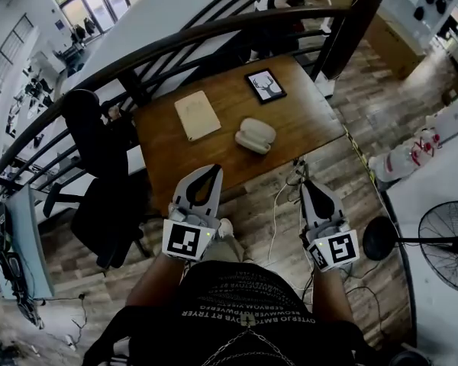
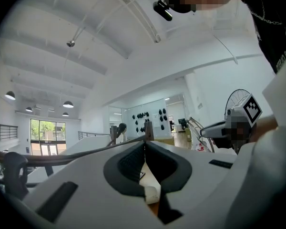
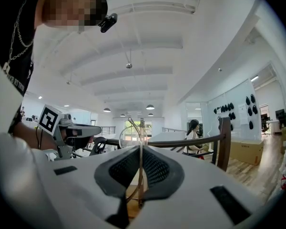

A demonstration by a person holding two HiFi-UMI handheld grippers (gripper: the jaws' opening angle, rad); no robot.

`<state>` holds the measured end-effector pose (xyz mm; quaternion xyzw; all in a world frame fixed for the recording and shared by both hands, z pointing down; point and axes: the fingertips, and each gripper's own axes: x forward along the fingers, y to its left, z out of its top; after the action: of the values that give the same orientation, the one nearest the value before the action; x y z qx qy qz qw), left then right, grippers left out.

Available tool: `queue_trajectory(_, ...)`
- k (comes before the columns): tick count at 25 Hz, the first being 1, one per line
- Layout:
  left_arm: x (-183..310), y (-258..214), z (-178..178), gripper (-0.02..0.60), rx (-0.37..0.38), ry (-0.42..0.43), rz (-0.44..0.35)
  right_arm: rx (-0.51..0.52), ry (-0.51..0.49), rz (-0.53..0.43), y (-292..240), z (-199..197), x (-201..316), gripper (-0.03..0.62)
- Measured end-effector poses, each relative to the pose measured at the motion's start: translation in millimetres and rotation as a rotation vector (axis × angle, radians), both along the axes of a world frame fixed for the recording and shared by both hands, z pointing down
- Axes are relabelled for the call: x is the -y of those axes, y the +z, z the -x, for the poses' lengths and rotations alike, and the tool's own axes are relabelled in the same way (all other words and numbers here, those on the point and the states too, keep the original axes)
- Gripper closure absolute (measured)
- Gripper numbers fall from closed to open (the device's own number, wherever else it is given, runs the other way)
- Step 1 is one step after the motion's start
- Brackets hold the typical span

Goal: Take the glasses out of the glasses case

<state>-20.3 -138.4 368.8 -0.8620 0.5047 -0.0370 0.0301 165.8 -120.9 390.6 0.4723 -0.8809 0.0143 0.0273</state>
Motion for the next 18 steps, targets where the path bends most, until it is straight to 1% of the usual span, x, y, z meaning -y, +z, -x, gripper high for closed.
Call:
queue_trajectory(3, 27, -3, 6, 0.554, 0.004, 0.008, -0.014, -0.008, 0.004, -0.004, -4, 6, 28, 0.568)
queue_trajectory(9, 77, 0, 22, 0.554, 0.002, 0.021, 0.004, -0.011, 0.022, 0.01, -5, 22, 77, 0.568)
queue_trajectory(18, 142, 8, 45, 0.554, 0.006, 0.067, 0.032, -0.033, 0.045, 0.03, -2, 51, 135, 0.568)
